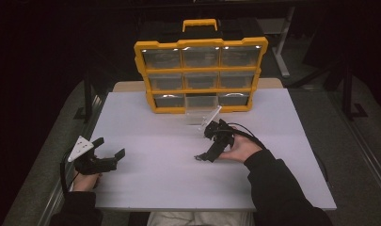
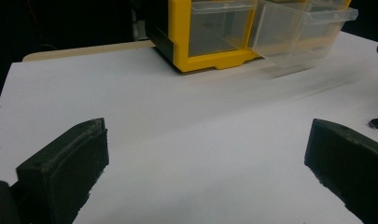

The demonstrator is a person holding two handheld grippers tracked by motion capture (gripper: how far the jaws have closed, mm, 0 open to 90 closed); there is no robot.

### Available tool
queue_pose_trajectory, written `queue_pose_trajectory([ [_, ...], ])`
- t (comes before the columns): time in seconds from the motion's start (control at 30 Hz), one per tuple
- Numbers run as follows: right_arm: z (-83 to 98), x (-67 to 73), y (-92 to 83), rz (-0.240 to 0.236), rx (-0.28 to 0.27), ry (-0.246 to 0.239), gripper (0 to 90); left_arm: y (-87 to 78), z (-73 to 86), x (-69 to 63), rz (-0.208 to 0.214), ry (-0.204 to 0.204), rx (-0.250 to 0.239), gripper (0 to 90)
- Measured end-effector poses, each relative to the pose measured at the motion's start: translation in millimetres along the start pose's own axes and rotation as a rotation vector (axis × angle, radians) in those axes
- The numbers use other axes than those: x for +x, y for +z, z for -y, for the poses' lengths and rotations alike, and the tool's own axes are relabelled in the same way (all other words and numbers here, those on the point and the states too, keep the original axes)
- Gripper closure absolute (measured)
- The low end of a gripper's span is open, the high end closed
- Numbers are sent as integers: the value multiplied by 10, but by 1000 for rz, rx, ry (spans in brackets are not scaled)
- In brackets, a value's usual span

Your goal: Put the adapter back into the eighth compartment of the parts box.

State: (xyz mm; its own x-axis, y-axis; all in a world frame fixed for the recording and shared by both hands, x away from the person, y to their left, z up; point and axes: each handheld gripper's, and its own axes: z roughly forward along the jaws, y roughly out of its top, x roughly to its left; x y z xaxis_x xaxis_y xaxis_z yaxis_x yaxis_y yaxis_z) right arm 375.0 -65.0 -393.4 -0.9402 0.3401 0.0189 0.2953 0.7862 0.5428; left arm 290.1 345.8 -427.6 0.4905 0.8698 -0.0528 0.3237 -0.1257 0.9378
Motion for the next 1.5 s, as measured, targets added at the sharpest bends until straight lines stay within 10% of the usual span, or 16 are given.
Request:
queue_pose_trajectory([
  [0.8,-70,54,346,-52,88,-30,0,4,1,0,1,3,2,0],
  [1.5,-70,92,466,-109,147,-61,391,6,1,-3,3,6,2,0],
])
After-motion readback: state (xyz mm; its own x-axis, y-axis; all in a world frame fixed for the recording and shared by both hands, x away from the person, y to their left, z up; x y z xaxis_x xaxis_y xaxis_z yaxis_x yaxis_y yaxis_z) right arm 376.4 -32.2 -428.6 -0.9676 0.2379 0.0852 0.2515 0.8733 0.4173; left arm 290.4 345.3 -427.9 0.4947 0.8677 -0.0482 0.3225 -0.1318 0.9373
